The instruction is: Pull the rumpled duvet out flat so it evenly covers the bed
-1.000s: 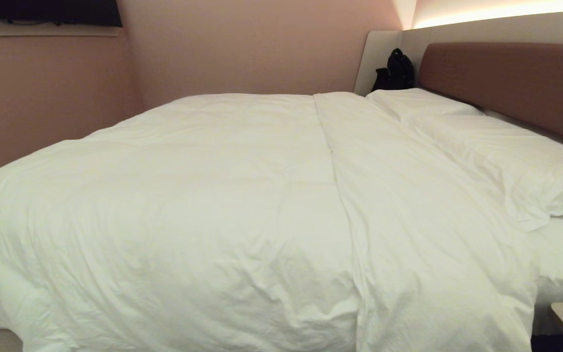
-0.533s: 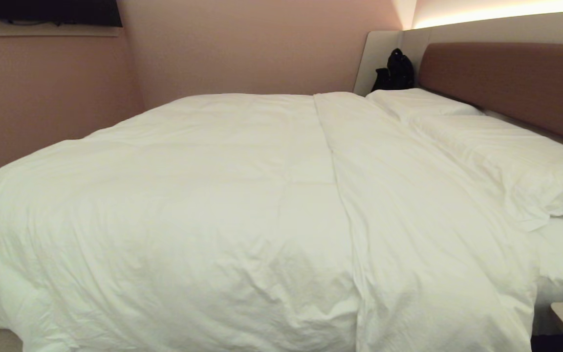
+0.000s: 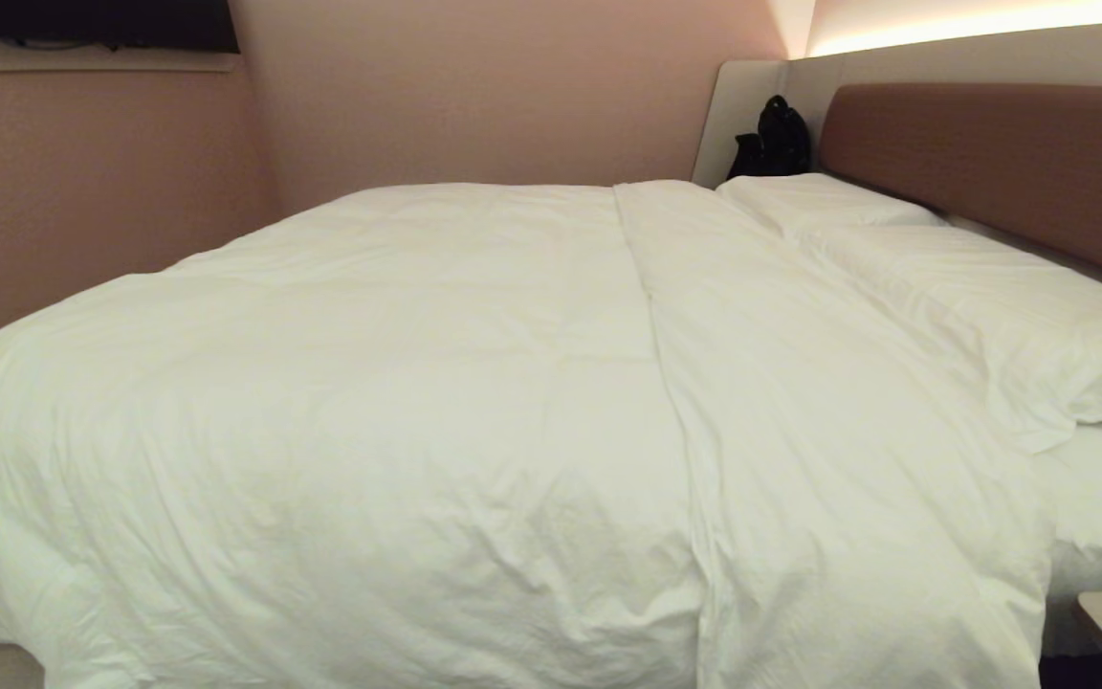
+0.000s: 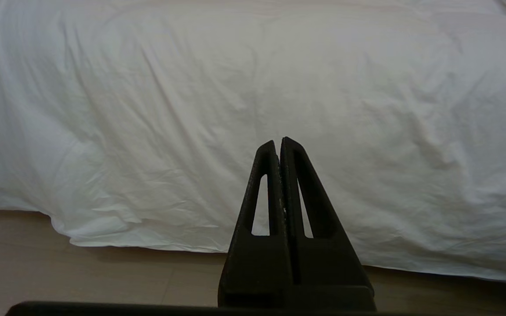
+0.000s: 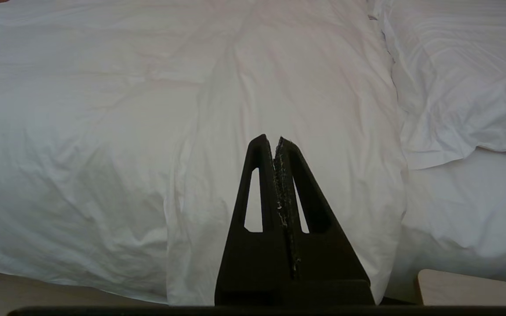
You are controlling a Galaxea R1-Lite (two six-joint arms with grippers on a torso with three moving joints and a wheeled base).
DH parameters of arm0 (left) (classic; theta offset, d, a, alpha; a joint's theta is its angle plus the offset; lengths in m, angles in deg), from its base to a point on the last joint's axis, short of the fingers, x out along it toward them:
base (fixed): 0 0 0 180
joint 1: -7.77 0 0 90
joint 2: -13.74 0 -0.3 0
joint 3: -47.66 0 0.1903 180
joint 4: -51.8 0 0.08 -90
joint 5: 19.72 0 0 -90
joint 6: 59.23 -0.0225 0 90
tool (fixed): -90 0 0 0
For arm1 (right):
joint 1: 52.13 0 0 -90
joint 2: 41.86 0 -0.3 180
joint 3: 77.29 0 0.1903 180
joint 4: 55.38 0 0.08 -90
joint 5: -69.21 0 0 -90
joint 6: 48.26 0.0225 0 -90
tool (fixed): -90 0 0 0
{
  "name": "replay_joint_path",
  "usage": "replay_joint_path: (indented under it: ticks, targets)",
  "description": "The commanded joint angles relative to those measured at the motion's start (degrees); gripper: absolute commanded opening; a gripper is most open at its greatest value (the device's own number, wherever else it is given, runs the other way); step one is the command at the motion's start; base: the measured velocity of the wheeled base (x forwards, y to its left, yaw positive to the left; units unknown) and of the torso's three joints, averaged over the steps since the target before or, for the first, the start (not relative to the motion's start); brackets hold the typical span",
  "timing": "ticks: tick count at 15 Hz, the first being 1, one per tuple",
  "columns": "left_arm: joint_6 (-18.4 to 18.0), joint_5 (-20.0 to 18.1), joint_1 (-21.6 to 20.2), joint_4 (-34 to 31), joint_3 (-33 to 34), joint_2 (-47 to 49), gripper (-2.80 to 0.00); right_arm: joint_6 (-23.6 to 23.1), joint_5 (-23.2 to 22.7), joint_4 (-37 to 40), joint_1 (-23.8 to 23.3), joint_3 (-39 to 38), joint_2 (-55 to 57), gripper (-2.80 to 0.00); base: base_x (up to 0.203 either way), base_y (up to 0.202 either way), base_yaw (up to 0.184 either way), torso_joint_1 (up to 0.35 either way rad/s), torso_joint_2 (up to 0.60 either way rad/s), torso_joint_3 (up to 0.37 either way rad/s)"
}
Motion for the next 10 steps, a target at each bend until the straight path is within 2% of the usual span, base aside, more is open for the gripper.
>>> replay_joint_path:
  ticks: [1, 10]
  targets:
    - [0.0, 0.0, 0.0, 0.0, 0.0, 0.0, -2.8, 0.0, -0.1, 1.3, 0.0, -0.1, -2.1, -2.8, 0.0, 0.0, 0.0, 0.0, 0.0, 0.0]
    - [0.0, 0.0, 0.0, 0.0, 0.0, 0.0, -2.8, 1.9, 0.2, 3.2, -0.2, -0.3, -6.2, -2.8, 0.0, 0.0, 0.0, 0.0, 0.0, 0.0]
